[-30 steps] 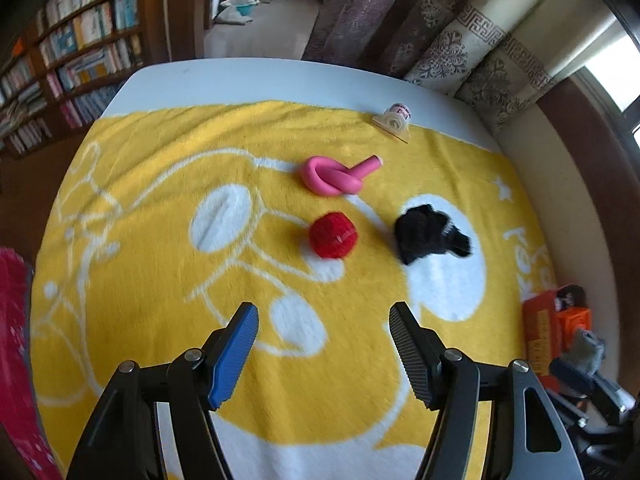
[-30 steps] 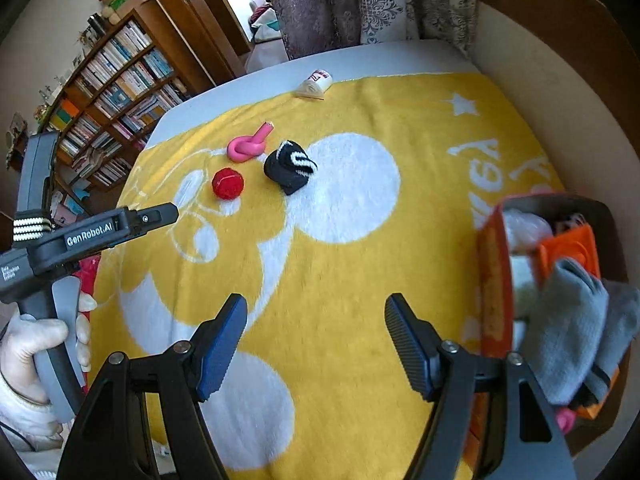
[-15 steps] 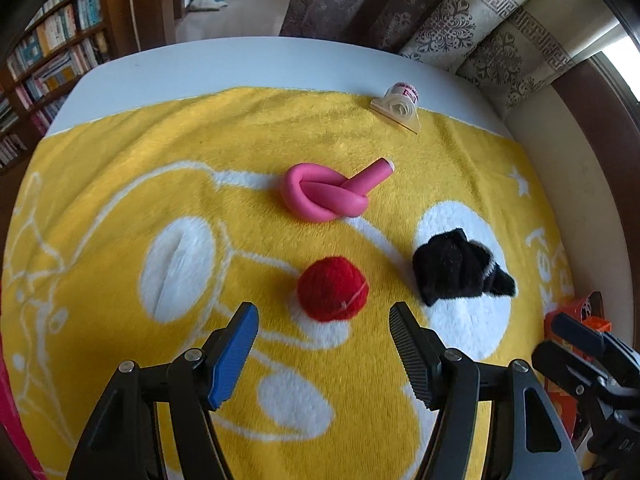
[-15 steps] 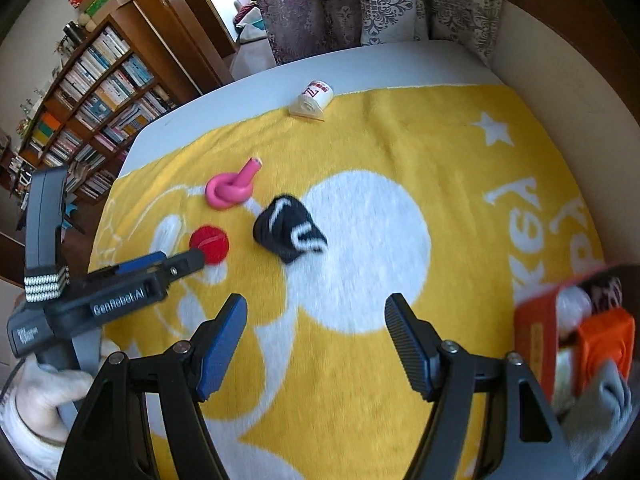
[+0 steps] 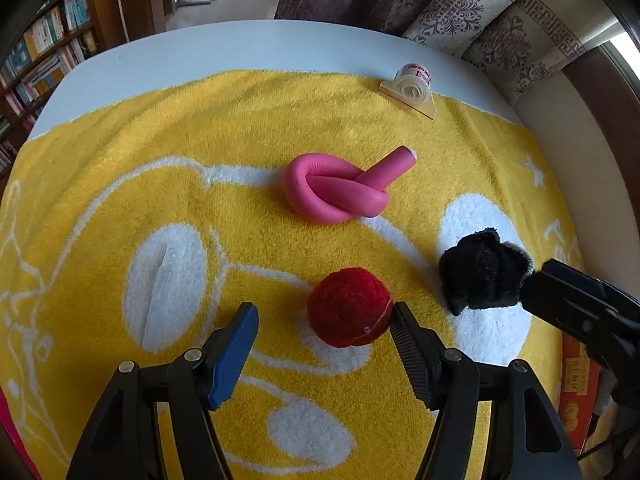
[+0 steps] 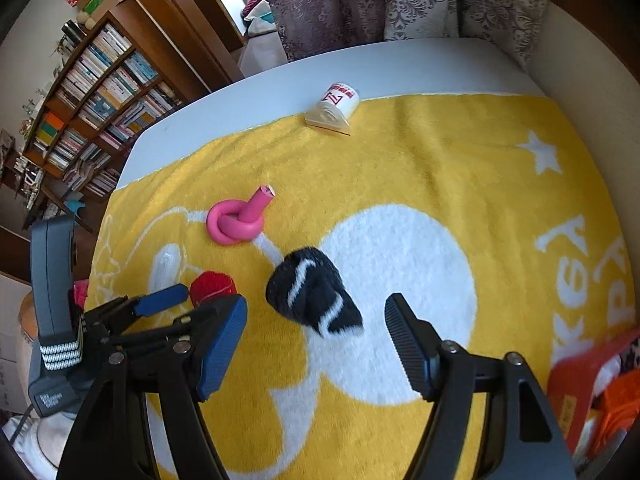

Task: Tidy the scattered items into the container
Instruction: 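Grasp the red ball with the left gripper while the right grasps the black fuzzy sock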

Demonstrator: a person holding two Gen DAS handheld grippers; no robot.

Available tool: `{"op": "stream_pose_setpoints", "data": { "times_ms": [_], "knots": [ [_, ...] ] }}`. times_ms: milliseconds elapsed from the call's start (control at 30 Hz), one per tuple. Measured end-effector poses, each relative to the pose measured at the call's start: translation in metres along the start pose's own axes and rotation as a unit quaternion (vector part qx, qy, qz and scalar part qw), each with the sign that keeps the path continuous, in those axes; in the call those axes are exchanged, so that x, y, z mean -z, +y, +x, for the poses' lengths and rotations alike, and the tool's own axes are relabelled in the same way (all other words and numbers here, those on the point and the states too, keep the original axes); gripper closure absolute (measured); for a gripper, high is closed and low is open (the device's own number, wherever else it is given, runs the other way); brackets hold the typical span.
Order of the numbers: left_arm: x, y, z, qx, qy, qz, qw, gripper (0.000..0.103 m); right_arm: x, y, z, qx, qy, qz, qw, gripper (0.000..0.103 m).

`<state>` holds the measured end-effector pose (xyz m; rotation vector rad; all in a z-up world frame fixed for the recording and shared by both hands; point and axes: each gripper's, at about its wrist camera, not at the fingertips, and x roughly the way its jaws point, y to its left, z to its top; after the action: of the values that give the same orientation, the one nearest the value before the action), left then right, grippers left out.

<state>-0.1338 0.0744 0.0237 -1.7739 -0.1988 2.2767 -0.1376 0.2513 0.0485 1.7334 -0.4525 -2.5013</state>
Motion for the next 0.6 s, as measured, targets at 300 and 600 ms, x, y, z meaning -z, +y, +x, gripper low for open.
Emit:
{"op": "stream_pose_setpoints", "data": {
  "times_ms": [300,600],
  "knots": [
    [-0.004,-0.004,0.004,0.001,-0.003,0.013,0.9999,0.034,-0.007,0.0,0.024,0.002,0.021,-0.001,1.0,0.028],
    [-0.004,-0.012,0.005,-0.002,-0.005,0.045,0.999,0.059,-0.007,-0.005,0.044,-0.012,0.046,0.0,0.999,0.049]
  ]
}}
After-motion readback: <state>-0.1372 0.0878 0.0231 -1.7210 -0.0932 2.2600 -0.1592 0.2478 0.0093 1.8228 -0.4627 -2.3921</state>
